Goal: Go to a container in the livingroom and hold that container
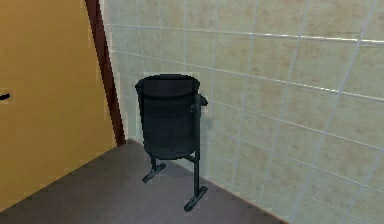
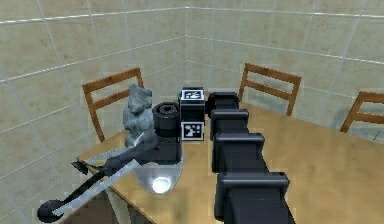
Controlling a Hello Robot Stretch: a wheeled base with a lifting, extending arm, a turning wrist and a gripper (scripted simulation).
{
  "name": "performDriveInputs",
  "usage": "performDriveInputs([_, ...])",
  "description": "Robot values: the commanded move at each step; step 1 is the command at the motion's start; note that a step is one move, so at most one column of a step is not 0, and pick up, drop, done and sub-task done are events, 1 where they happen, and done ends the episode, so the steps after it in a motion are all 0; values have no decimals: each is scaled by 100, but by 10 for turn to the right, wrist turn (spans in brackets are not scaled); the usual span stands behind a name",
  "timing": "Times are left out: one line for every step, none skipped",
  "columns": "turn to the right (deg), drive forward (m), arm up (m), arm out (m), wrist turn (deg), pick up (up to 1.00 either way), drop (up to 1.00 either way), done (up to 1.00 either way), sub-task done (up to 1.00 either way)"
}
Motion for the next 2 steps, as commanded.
performDriveInputs([0, 0, 0, 0, 450, 0, 0, 0, 0])
performDriveInputs([0, 0, 0, 0, 150, 0, 0, 0, 0])
